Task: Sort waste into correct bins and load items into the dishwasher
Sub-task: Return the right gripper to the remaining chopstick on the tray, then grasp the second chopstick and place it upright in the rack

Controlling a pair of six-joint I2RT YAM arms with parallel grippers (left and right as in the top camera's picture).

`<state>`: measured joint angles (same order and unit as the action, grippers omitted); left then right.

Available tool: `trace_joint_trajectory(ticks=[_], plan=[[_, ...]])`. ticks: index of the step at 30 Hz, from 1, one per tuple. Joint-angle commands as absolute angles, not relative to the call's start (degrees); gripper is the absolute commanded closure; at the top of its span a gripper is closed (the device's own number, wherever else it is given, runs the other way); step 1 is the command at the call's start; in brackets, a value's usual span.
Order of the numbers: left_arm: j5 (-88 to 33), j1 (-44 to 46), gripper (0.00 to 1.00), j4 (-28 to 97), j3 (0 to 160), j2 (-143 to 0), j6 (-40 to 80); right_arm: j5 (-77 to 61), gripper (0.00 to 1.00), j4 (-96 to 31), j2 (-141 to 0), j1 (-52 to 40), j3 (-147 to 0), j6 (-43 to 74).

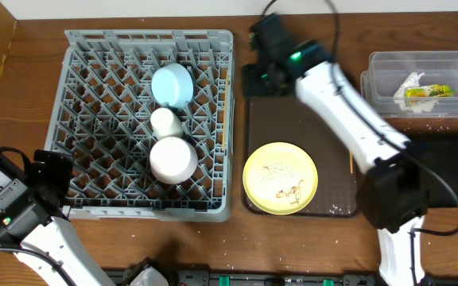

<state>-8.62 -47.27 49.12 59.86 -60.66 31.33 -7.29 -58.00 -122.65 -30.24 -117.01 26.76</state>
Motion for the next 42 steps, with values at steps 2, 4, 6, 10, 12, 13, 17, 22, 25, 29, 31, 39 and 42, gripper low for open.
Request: trace_joint_trajectory(ticks=[2,4,6,10,12,13,17,22,25,29,31,39,42], plan=[[-8.4,-47.6,0.00,49.3,61.2,-60.6,31.4,3.1,0.34,-65.7,-120.0,-23.7,-118.7,22.4],[-8.4,-47.6,0.00,49.3,61.2,-60.6,31.4,3.2,0.35,-67.9,-120.6,-21.5,-117.3,20.9],[-8.4,-47.6,0.00,49.3,61.2,-60.6,31.4,3.2,0.35,-68.6,-121.1,-19.2,-114.6,20.1],[-8.4,-47.6,0.00,49.3,61.2,-60.6,31.4,3.2,0.30,-65.2,-121.5,-15.6,-107.6,19.7],[-8.4,-47.6,0.00,49.3,61.2,-60.6,31.4,3.2,0.31,-63.1,-121.5,-13.8,-103.9,19.5],[-8.4,-47.6,0.00,49.3,61.2,-60.6,31.4,3.1,0.31,-62.2,-121.5,-13.0,-102.3,19.0],[-8.4,-47.6,0.00,49.3,61.2,-60.6,31.4,-1.8,0.34,-58.8,-121.5,-10.3,-96.4,14.8],[-8.4,-47.6,0.00,49.3,61.2,-60.6,31.4,-5.0,0.36,-53.8,-121.5,-9.5,-90.4,12.9],[-8.4,-47.6,0.00,49.3,61.2,-60.6,31.4,-5.0,0.39,-52.0,-121.5,-9.6,-88.3,13.0],[-8.4,-47.6,0.00,49.3,61.2,-60.6,31.4,-4.8,0.41,-49.9,-121.6,-9.7,-86.4,13.0],[-8.4,-47.6,0.00,49.3,61.2,-60.6,31.4,-4.7,0.44,-49.1,-121.6,-9.7,-85.3,13.0],[-8.4,-47.6,0.00,49.3,61.2,-60.6,31.4,-4.2,0.89,-46.3,-121.8,-10.1,-81.4,13.6],[-8.4,-47.6,0.00,49.3,61.2,-60.6,31.4,-7.6,0.99,-46.5,-121.5,-11.0,-82.3,14.8]])
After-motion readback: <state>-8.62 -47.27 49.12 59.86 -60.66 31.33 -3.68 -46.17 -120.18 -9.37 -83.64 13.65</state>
